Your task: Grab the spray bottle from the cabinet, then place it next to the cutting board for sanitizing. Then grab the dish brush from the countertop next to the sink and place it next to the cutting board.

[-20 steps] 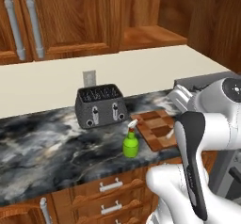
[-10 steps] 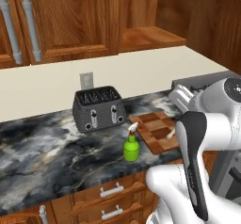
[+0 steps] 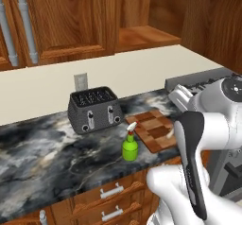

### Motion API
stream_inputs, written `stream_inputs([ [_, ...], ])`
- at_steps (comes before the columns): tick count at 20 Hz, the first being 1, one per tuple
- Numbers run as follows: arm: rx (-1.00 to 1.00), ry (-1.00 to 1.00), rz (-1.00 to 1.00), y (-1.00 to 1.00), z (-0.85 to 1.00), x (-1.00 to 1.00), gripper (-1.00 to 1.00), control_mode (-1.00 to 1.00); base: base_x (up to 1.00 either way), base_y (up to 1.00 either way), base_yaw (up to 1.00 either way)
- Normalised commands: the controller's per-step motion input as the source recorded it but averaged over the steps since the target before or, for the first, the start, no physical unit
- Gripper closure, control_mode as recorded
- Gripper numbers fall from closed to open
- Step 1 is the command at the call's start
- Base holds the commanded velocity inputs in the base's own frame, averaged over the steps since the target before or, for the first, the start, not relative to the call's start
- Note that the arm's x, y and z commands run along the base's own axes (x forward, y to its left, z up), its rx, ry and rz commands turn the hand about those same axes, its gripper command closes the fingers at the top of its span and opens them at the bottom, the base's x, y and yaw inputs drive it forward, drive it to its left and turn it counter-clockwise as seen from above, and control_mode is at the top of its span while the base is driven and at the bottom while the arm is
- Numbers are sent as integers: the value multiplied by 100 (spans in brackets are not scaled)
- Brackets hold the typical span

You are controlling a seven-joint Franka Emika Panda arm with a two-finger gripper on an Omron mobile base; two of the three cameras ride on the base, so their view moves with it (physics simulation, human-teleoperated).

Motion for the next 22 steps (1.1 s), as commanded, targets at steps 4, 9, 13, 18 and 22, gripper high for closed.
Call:
stream_inputs([
  [4, -6, -1, -5, 0, -28, 42, 100, -100, 0, 0, 0],
  [9, -3, -3, 3, 0, -18, 28, 100, -100, 0, 0, 0],
  [13, -10, 2, 23, -6, -12, 16, 100, -100, 0, 0, 0],
  [18, -28, 7, 39, -25, -21, 2, 100, -100, 0, 0, 0],
  [22, -41, 20, 30, -16, -18, 1, 100, -100, 0, 0, 0],
])
